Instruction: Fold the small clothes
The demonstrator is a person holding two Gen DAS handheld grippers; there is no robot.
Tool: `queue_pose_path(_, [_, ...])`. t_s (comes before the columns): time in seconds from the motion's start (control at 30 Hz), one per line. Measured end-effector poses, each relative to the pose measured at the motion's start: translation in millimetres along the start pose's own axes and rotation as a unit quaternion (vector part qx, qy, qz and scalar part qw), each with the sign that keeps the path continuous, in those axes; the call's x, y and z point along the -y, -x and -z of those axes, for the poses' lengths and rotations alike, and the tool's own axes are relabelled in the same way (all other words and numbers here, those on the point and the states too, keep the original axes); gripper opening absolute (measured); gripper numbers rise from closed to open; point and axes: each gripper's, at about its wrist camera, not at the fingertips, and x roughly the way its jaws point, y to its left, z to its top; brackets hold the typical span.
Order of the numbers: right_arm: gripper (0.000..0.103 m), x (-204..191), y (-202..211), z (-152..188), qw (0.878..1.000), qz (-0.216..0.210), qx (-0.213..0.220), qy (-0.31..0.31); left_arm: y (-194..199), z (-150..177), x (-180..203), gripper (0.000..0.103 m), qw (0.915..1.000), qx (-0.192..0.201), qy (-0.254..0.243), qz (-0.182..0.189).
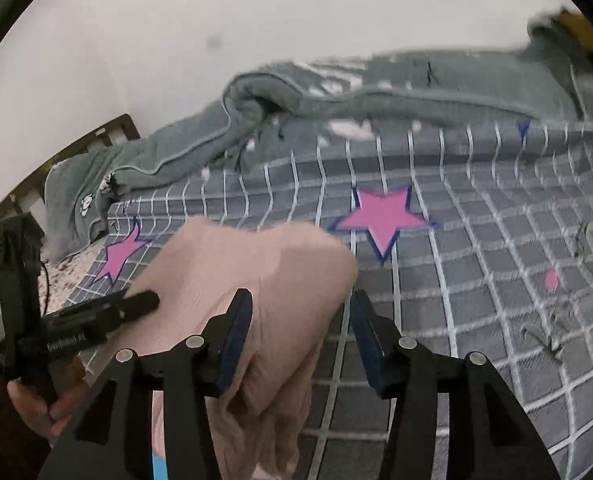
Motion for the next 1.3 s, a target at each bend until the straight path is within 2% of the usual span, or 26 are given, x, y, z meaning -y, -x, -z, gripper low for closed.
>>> queue_pose_path(0.1, [0.037, -13, -27, 14, 0.998, 0.021, -0.04, 0.047, 3, 2, 4, 0.065, 1.0, 0.0, -0.001, -0.005])
queue_pose_path(0.17, [0.037, -10, -32, 24, 0.997, 0.038, -0.046, 0.055, 7, 5, 5, 0.065, 1.0, -0.003, 0.006, -0.003])
queue_pose_path(0.3, [0.038, -2, -9, 18, 0.998, 0.023, -0.048, 0.016, 21, 9, 10, 0.065, 0.9998, -0.003, 0.007, -0.015])
queue_pose_path(0.47, [0.039, -15, 26, 19, 0.998, 0.045, -0.032, 0.037, 49, 16, 18, 0.067, 0.9996, 0.0, 0.008, -0.026])
queue_pose_path(0.6, [0.058, -24, 59, 21, 0.998, 0.051, -0.029, 0.034, 80, 26, 27, 0.07, 0.9996, 0.004, 0.011, -0.024])
queue_pose_path(0.73, [0.062, -32, 93, 27, 0.997, 0.063, -0.025, 0.033, 112, 39, 36, 0.079, 0.9991, 0.019, 0.016, -0.034])
queue_pose_path(0.87, [0.063, -37, 125, 32, 0.997, 0.064, -0.021, 0.028, 140, 50, 46, 0.083, 0.9983, 0.03, 0.016, -0.048])
queue_pose_path(1.0, [0.089, -45, 160, 41, 0.996, 0.083, -0.009, 0.039, 170, 63, 61, 0.086, 0.9966, 0.038, 0.005, -0.073])
queue_pose_path(1.1, [0.1, -57, 190, 52, 0.993, 0.098, 0.022, 0.065, 193, 75, 71, 0.09, 0.9958, 0.044, 0.005, -0.08])
queue_pose_path(1.2, [0.103, -64, 218, 64, 0.992, 0.099, 0.037, 0.07, 212, 85, 78, 0.092, 0.9955, 0.047, 0.007, -0.082])
queue_pose_path(1.3, [0.103, -64, 235, 71, 0.99, 0.119, 0.041, 0.067, 228, 95, 88, 0.094, 0.9947, 0.049, 0.002, -0.091])
